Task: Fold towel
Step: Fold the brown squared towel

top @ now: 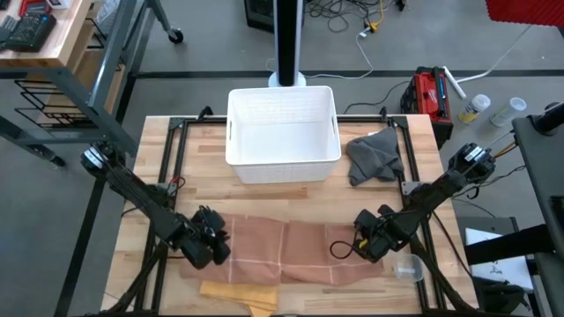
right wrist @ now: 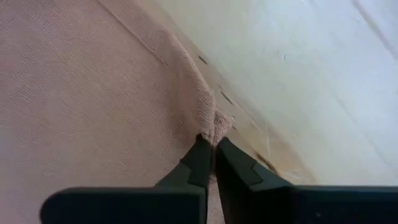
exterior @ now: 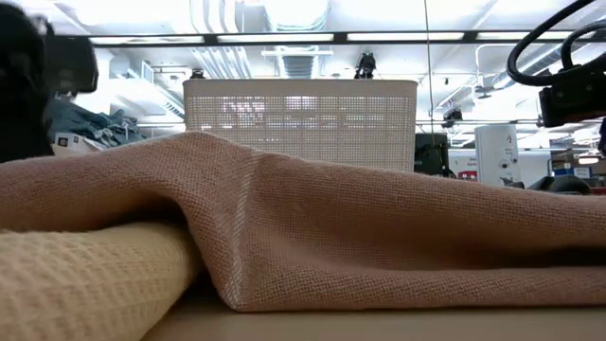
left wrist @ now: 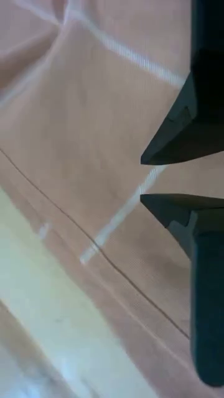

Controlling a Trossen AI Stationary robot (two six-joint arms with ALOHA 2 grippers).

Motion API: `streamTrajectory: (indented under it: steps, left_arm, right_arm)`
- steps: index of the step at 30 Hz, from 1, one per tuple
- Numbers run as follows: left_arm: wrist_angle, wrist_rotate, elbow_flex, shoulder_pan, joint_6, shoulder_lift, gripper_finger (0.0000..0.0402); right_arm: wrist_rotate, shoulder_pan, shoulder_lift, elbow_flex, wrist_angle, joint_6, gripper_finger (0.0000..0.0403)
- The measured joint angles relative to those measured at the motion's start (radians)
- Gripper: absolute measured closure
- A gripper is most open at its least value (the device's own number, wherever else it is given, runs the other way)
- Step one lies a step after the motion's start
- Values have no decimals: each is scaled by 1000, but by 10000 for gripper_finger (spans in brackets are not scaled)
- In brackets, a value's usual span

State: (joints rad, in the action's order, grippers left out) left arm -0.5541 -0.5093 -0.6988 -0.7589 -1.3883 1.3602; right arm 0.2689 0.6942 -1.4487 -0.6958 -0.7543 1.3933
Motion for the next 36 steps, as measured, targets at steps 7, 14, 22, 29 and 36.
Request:
streamTrajectory:
  steps: [7,14,22,29,36]
  left_arm:
    - [-386,-5,-168,-14,-130,8,326]
    - [-578,-5,-129,-39,-378,59,326]
    - [-548,197,0,-39,-628,128,325]
    - [-549,252,32,-39,-672,134,298]
    - [-571,367,42,-42,-719,133,271]
  right_arm:
    - [55,36,0,-73,-73,7,400]
    - [168,93,0,-148,-101,10,401]
    - [309,104,0,-161,-99,39,402]
    - [353,100,0,-156,-94,49,403]
    - [360,100,0,-155,-86,48,403]
